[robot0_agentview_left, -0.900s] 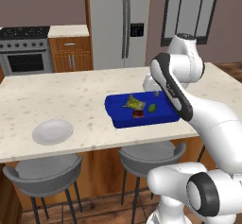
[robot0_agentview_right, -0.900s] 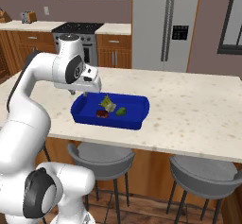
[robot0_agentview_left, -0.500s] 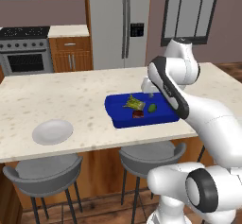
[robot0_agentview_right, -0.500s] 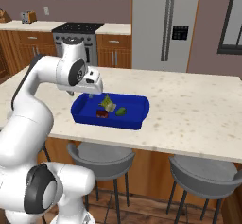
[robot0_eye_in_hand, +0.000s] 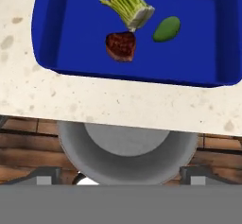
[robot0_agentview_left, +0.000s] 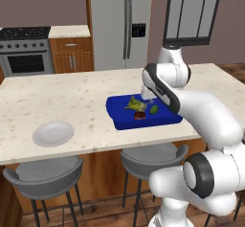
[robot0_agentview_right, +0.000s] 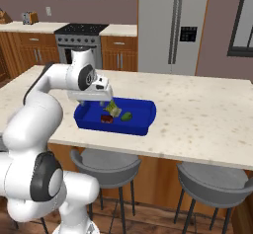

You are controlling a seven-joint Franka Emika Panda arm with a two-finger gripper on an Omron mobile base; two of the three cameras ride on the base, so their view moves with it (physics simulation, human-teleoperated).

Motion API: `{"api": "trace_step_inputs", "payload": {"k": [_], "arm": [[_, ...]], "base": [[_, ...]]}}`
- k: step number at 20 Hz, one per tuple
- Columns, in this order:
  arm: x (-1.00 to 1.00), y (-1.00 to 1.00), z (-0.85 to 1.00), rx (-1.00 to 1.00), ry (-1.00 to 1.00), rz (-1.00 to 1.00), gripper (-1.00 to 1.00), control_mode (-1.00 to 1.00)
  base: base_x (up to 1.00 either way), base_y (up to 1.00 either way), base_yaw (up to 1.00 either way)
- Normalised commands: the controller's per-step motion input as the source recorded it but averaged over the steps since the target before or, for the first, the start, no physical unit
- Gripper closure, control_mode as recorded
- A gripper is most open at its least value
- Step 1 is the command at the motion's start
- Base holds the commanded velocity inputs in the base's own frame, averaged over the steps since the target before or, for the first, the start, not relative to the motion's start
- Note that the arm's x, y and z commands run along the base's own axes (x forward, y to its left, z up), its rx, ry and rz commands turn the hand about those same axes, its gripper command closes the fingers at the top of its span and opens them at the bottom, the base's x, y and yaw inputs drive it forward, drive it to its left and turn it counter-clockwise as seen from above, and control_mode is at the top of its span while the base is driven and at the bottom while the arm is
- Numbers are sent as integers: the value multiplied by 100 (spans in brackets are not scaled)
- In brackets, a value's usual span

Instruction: Create a steak meal by picking up the steak and asparagus from the tray and placing them on the plate. Leave the avocado on the tray.

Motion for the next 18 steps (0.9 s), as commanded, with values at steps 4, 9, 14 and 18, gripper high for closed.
{"api": "trace_step_inputs", "payload": {"k": [4,9,14,18], "arm": [[46,0,-22,-15,8,7,-100,-100],[62,-1,-20,-3,7,8,-100,-100],[64,-4,-34,0,5,6,-100,-100],[63,0,-39,0,3,4,-100,-100]], "base": [[0,0,0],[0,0,0],[0,0,0],[0,0,0]]}}
